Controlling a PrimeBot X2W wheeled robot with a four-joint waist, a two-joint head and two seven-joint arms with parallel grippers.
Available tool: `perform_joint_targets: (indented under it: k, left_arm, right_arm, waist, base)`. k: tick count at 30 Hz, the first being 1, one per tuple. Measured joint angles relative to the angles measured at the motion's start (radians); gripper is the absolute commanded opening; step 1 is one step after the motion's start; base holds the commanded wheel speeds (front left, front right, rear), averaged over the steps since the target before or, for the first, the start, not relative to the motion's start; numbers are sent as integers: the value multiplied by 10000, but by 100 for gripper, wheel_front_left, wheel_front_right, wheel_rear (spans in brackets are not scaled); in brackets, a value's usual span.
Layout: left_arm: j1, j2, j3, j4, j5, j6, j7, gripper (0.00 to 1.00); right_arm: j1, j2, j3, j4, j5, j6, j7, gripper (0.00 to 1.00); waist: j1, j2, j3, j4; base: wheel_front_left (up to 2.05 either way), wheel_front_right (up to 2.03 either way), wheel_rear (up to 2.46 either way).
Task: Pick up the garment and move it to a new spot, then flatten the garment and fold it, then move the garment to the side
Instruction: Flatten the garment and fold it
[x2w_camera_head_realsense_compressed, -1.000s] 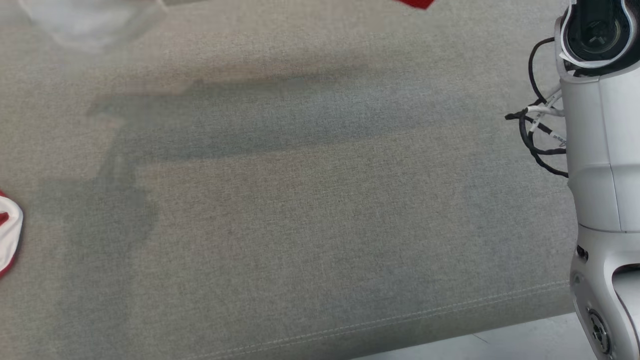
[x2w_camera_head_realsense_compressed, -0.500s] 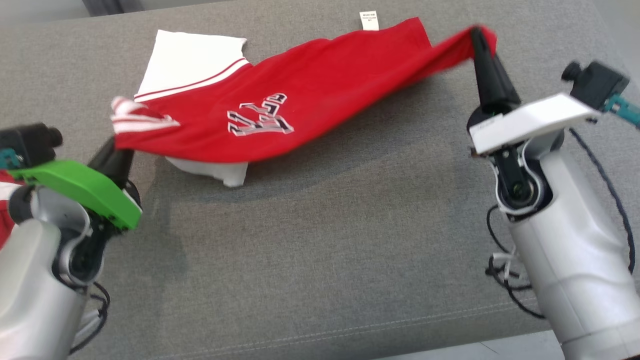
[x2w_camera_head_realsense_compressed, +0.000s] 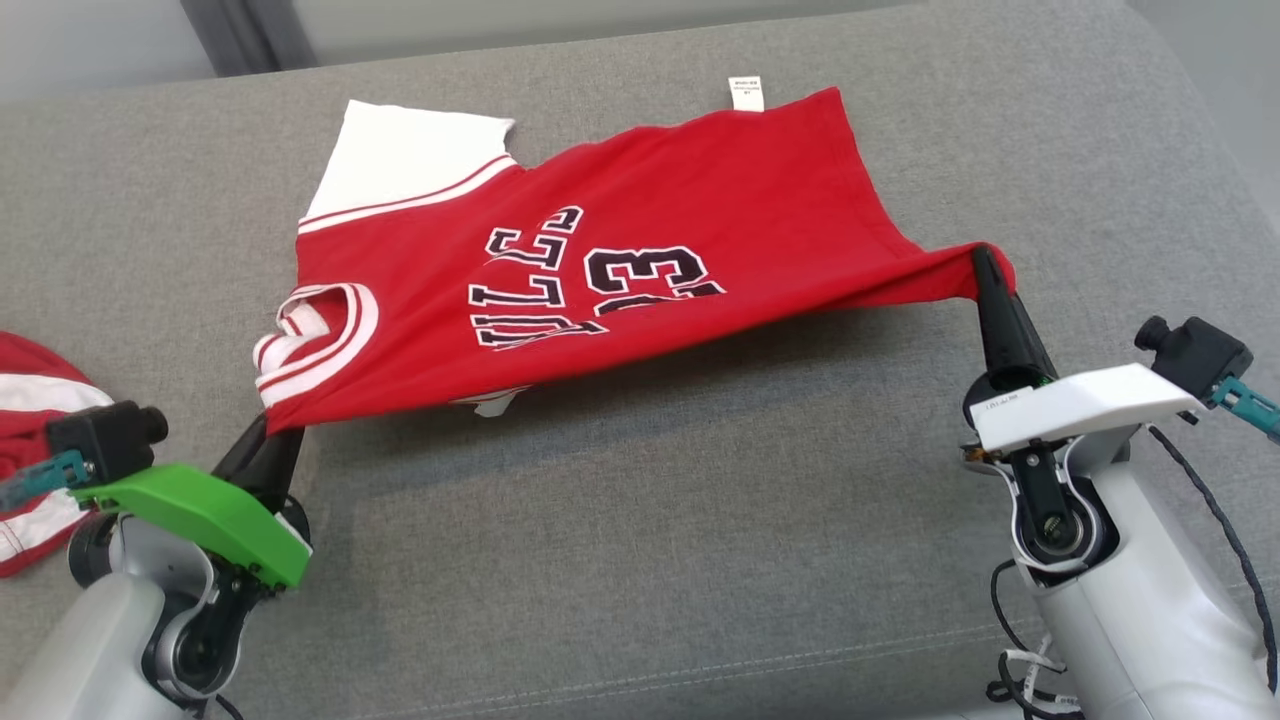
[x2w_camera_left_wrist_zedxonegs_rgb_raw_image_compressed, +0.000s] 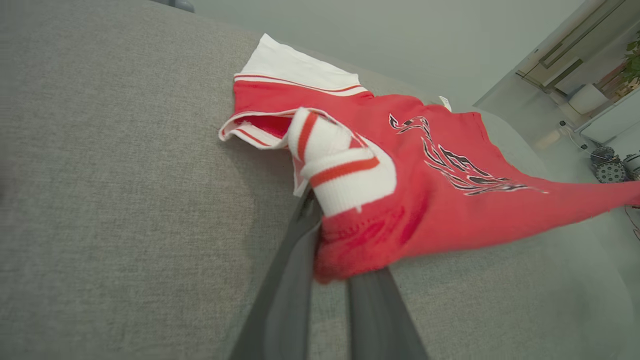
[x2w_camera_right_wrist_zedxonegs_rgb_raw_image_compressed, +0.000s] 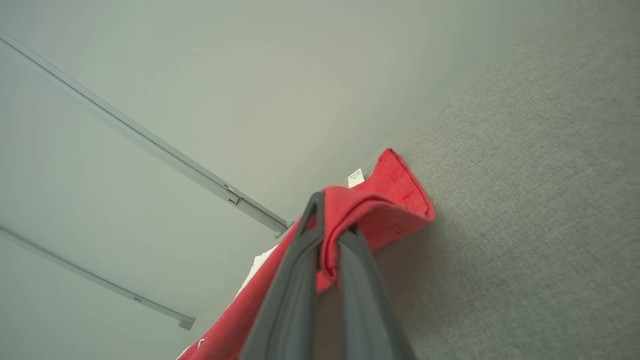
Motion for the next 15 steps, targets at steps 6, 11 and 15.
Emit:
perform_joint_targets:
  k: [6, 11, 15]
  left_arm:
    - [779, 23, -10, -13, -35, -2, -426, 0]
    - [1271, -40, 13, -13, -203, -21, -711, 0]
    - [1684, -163, -79, -105, -439, -25, -734, 0]
  right_arm:
    - [732, -104, -88, -257, 98, 0, -92, 0]
    - [1478, -337, -343, -318, 146, 0, -132, 0]
    - [2160, -456, -614, -445, 337, 12, -134, 0]
  waist:
    - [0, 0, -269, -48]
    - [0, 0, -528, -62]
    - [0, 0, -693, 26]
  base:
    - [0, 0, 0]
    - [0, 0, 0]
    - [0, 0, 0]
